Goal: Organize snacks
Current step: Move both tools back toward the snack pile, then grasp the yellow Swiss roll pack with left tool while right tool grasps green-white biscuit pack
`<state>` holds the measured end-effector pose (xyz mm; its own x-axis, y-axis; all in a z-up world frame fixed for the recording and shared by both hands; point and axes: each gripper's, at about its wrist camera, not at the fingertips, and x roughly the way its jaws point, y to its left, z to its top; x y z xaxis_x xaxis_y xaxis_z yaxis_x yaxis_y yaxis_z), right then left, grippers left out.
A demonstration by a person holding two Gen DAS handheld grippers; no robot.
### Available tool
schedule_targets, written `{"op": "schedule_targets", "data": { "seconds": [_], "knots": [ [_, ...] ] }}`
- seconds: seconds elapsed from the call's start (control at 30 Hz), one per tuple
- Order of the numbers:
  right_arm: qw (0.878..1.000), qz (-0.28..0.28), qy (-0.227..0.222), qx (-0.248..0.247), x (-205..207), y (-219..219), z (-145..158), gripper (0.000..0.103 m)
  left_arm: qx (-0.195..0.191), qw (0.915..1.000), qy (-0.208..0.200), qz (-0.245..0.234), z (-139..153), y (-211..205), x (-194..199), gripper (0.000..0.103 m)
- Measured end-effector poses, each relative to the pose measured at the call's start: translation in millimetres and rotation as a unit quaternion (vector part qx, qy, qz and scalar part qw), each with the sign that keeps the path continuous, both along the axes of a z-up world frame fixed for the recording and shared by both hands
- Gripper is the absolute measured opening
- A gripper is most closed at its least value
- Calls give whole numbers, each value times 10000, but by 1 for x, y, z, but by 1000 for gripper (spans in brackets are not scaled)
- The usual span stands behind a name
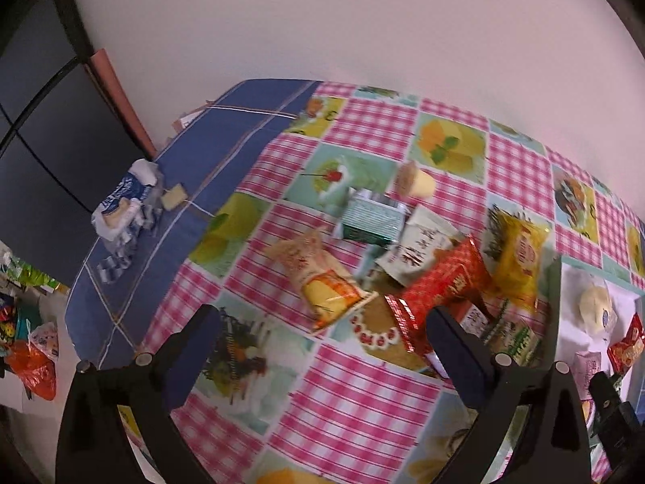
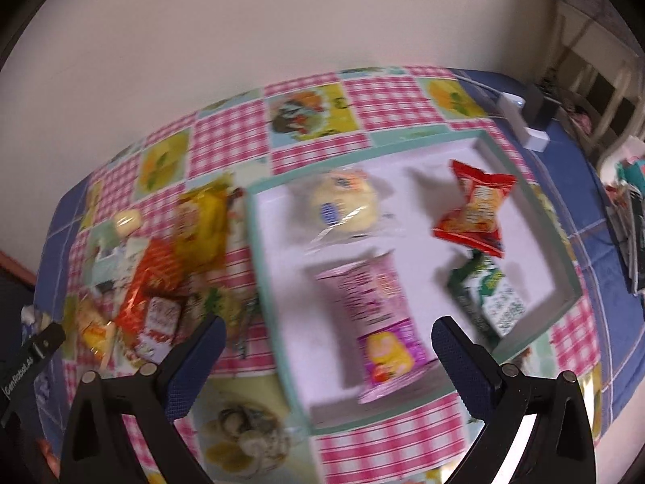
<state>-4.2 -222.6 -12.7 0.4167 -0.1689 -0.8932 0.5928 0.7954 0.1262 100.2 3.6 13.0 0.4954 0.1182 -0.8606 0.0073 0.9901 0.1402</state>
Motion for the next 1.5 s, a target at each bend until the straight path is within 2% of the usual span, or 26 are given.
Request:
{"op": "schedule_targets", "data": {
  "seconds": [0.2, 0.4, 0.7, 1.07, 1.23, 1.3, 1.43, 1.5],
  "knots": [
    [9988, 364, -194, 246, 13, 25, -1, 103, -38, 9998, -31, 214, 2, 23, 1, 101],
    [9966, 488, -296, 596, 23, 38, -8, 103, -156, 9988, -48, 454, 3, 47, 5, 101],
    [9948, 639, -313, 726, 42, 50, -19, 103, -427, 9960, 108, 776, -9, 76, 20, 101],
    [9953, 456, -395, 755, 57, 35, -27, 103, -1139, 9902, 166, 785, -33, 70, 47, 101],
    [9965, 441, -388, 601, 67, 35, -29, 103, -1093, 9913, 395, 624, -47, 55, 57, 101],
    [9970, 490, -357, 479, 71, 38, -29, 103, -1191, 9901, 427, 613, -52, 53, 60, 101],
    [9966, 618, -307, 444, 77, 44, -35, 102, -1374, 9855, 596, 799, -66, 54, 67, 101],
    [9966, 649, -231, 447, 80, 46, -40, 97, -1468, 9830, 665, 875, -72, 57, 69, 100]
  ]
}}
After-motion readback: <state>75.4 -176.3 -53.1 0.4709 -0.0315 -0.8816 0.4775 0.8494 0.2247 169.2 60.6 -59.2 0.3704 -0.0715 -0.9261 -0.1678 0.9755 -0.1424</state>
